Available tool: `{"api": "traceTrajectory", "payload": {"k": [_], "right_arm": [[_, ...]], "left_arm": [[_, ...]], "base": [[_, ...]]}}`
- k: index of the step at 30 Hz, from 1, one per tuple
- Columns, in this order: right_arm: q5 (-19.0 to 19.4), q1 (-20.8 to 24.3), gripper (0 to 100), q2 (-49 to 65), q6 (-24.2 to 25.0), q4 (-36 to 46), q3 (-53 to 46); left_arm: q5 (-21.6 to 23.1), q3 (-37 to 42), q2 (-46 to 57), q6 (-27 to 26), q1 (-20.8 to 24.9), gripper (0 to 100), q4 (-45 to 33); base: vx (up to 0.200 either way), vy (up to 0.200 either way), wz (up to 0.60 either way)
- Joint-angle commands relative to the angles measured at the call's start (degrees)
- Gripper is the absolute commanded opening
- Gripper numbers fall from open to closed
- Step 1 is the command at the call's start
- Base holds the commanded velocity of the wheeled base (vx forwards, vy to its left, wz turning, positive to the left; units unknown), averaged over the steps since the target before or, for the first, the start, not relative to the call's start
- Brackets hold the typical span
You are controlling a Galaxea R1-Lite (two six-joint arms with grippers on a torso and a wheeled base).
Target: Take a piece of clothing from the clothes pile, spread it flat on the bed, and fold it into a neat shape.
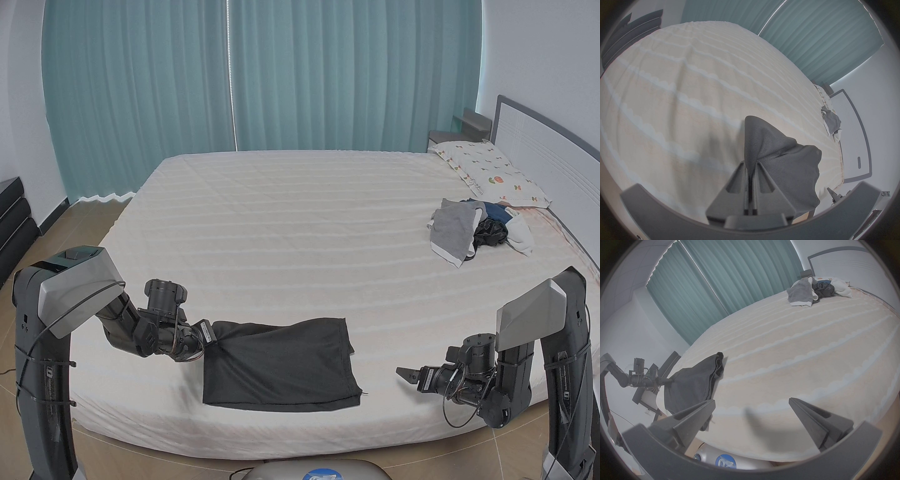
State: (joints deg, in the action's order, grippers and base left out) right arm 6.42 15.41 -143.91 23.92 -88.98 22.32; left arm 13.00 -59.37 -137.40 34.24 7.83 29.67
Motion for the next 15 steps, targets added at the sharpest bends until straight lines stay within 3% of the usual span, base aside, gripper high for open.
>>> {"api": "traceTrajectory", "payload": {"k": [1, 3, 15], "right_arm": [[0.0, 0.0, 100, 0.0, 0.0, -0.7, 0.1], [0.1, 0.0, 100, -0.1, 0.0, -0.7, 0.1], [0.0, 0.0, 100, -0.1, 0.0, -0.7, 0.1]], "left_arm": [[0.0, 0.0, -0.2, 0.0, 0.0, 0, 0.0], [-0.5, 0.0, -0.3, -0.1, 0.0, 0, 0.0], [-1.1, 0.6, 0.0, -0.1, 0.3, 0, 0.0]], "base": [[0.0, 0.2, 0.0], [0.0, 0.2, 0.0], [0.0, 0.0, 0.0]]}}
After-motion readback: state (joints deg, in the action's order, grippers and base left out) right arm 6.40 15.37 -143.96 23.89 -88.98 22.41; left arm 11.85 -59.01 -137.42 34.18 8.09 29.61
